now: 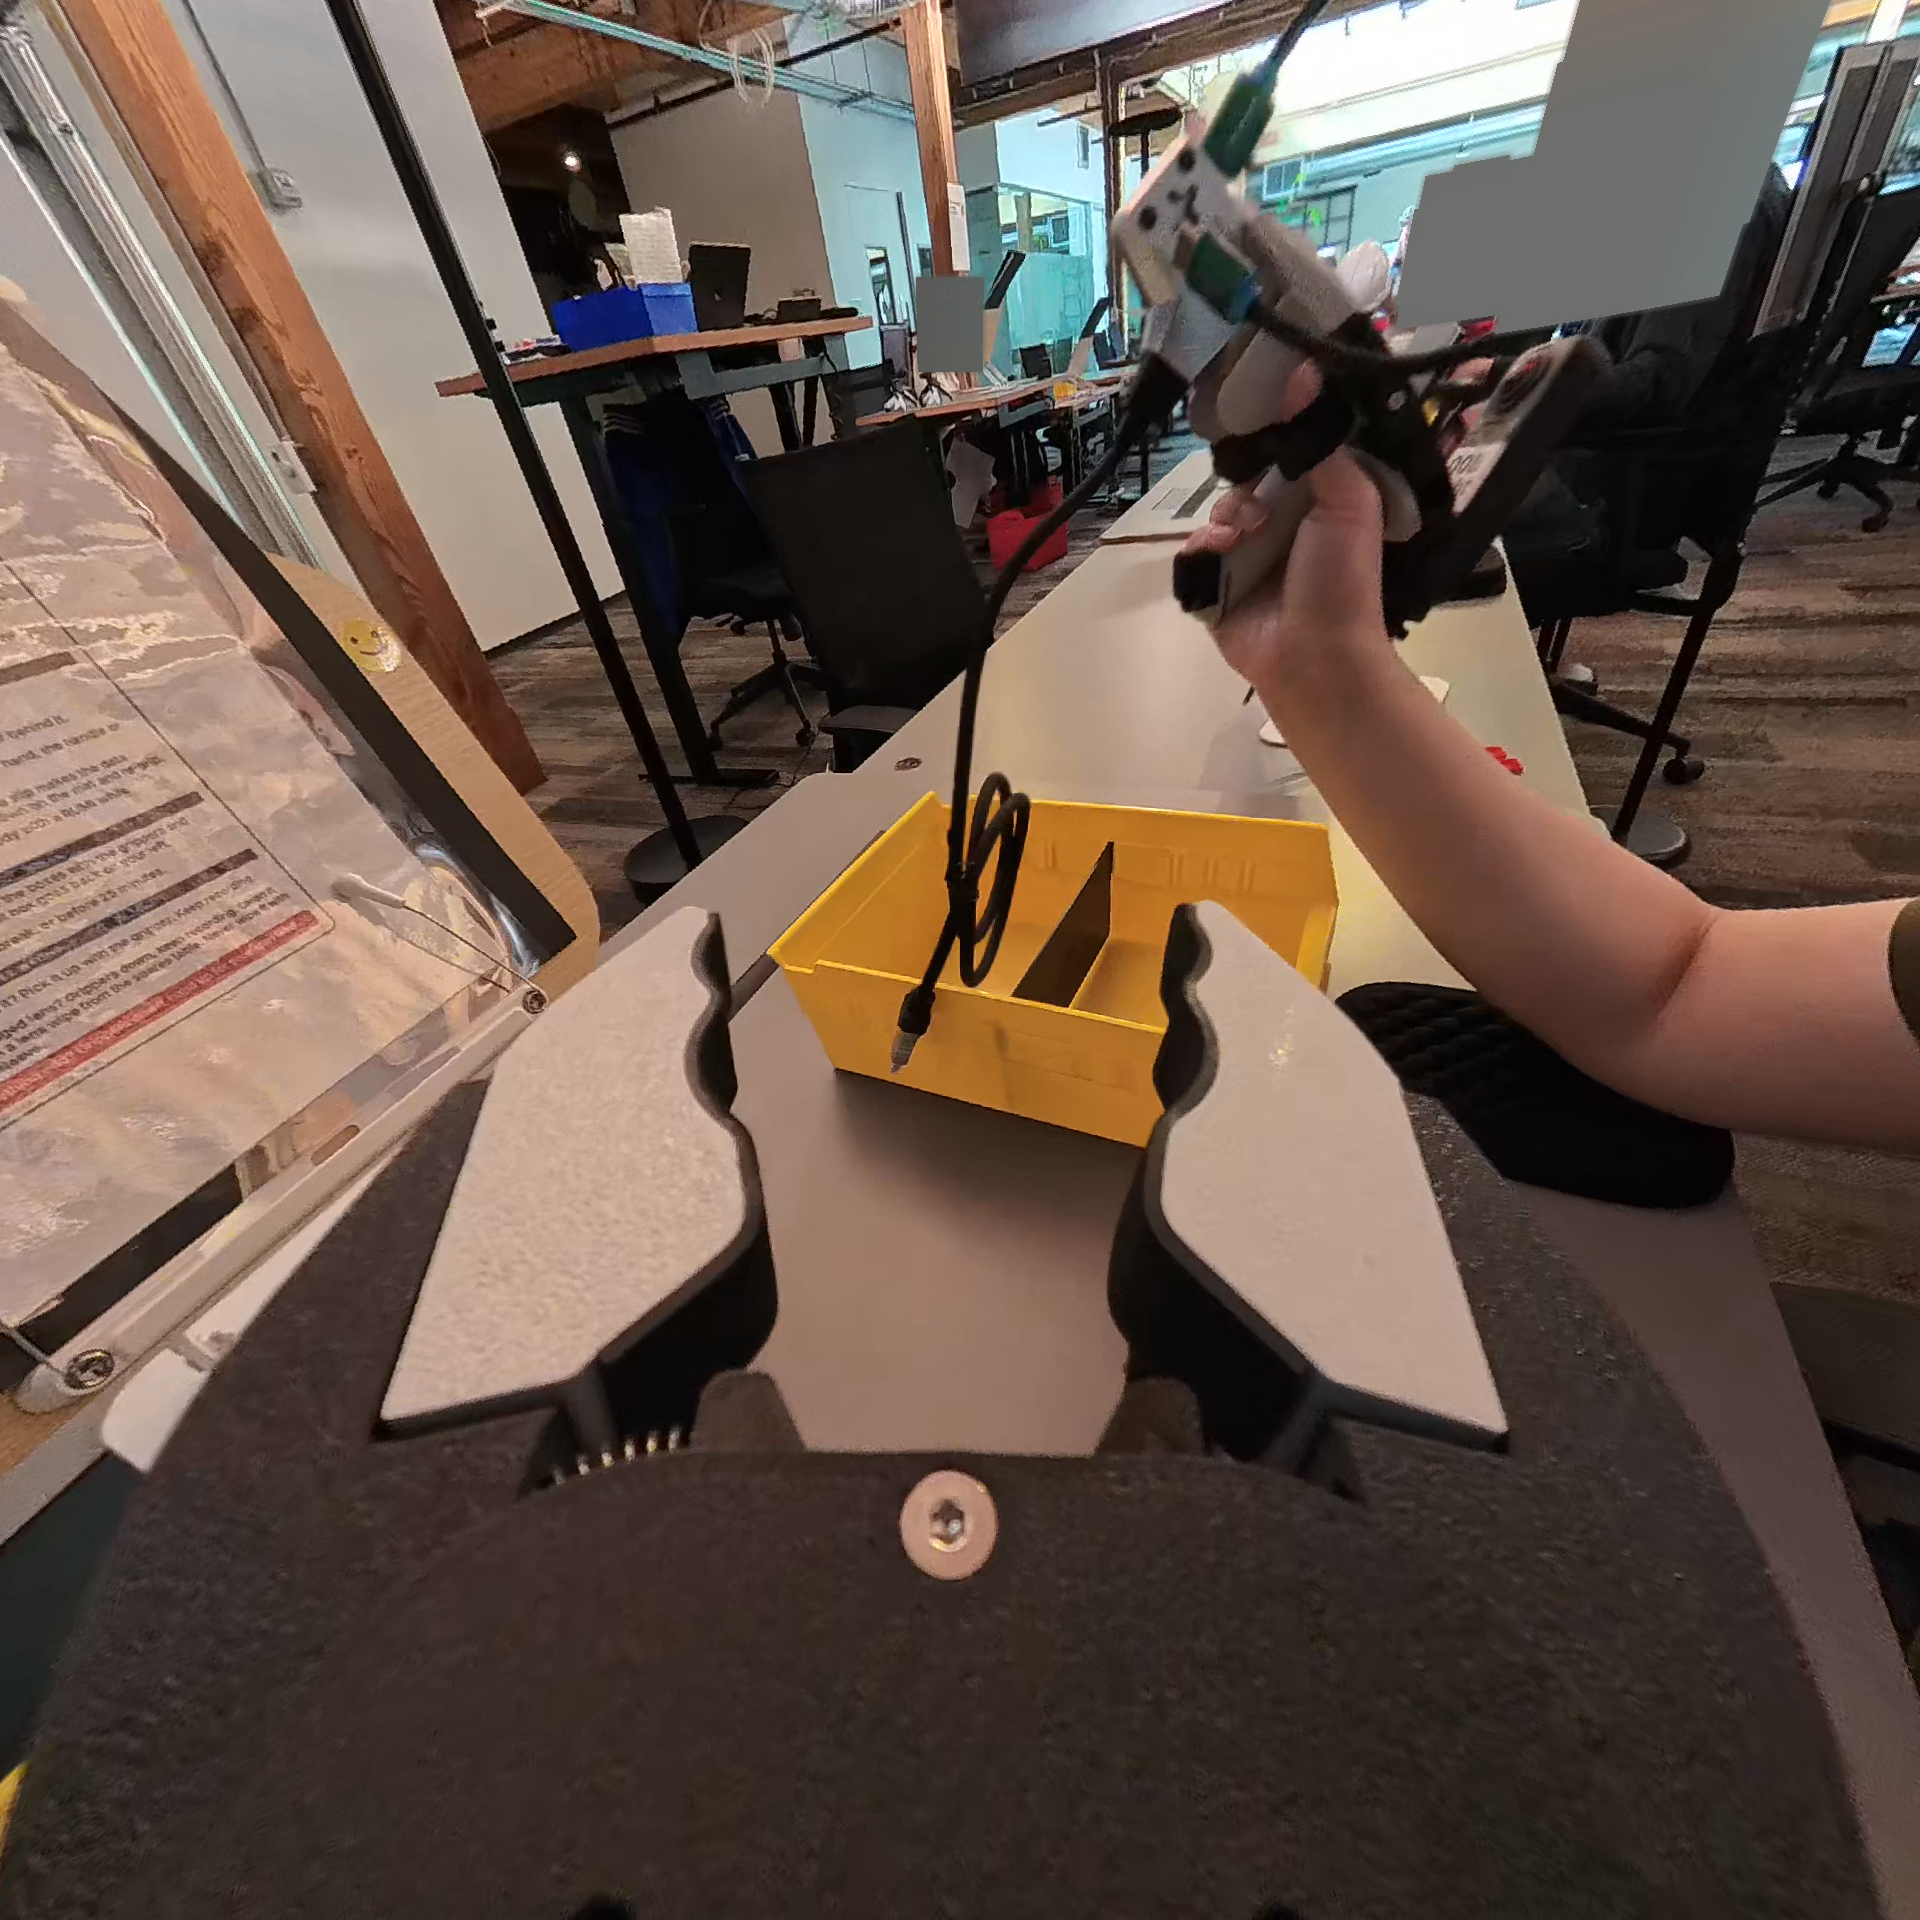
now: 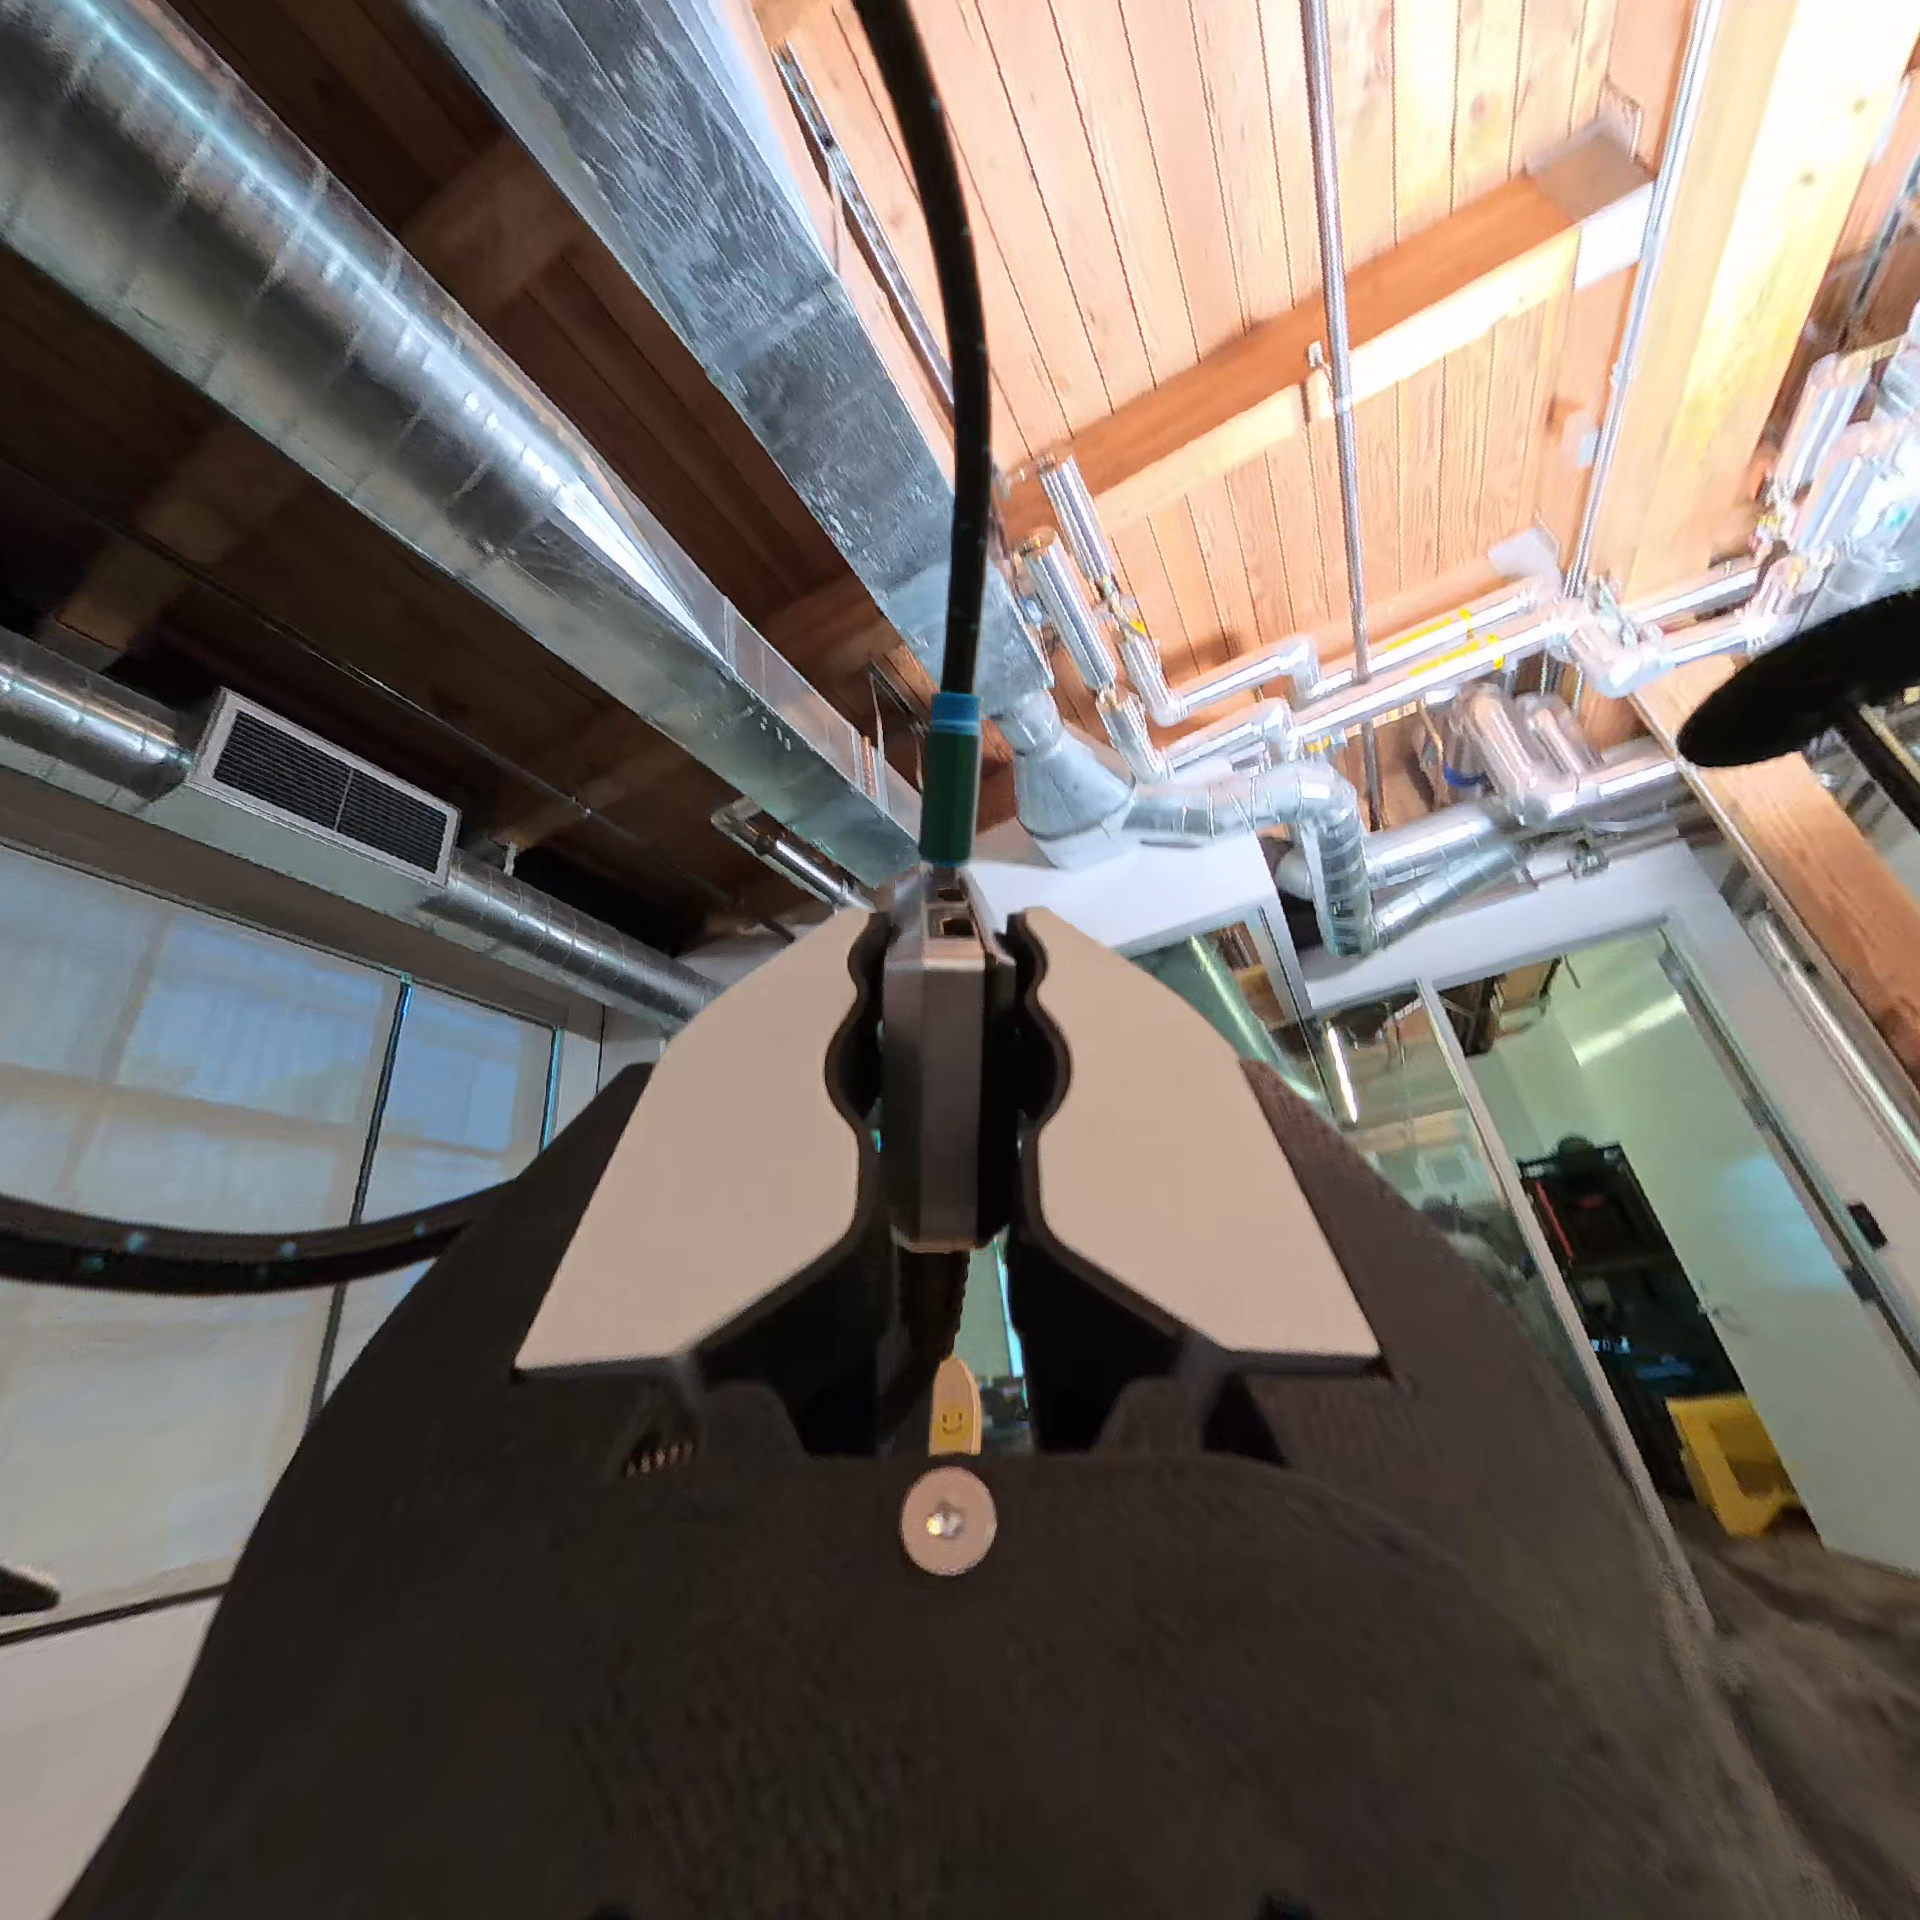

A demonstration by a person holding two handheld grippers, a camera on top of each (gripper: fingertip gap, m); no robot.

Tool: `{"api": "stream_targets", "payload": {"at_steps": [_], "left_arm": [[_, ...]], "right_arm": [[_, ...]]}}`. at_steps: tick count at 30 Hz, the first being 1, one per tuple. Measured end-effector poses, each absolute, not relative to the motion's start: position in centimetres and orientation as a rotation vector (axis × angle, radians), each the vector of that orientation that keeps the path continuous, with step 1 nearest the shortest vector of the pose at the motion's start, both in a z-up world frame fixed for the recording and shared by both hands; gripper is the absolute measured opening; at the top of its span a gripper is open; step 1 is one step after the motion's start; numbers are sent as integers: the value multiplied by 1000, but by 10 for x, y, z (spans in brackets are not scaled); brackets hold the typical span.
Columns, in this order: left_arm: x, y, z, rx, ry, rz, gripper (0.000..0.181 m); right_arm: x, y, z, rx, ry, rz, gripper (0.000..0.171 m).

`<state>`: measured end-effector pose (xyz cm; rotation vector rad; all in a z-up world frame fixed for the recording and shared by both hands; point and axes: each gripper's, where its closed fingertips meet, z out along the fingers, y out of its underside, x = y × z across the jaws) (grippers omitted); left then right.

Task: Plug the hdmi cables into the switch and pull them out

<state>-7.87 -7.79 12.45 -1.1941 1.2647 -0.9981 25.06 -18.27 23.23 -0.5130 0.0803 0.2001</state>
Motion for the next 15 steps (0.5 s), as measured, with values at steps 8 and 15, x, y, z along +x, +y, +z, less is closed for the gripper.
{"api": "stream_targets", "payload": {"at_steps": [8, 15], "left_arm": [[-80, -79, 126, -1193, 1267, -994, 80], [-89, -72, 135, -1187, 1214, -1021, 79]], "right_arm": [[194, -181, 251, -610, -89, 196, 22], [139, -128, 312, -760, -279, 150, 22]]}}
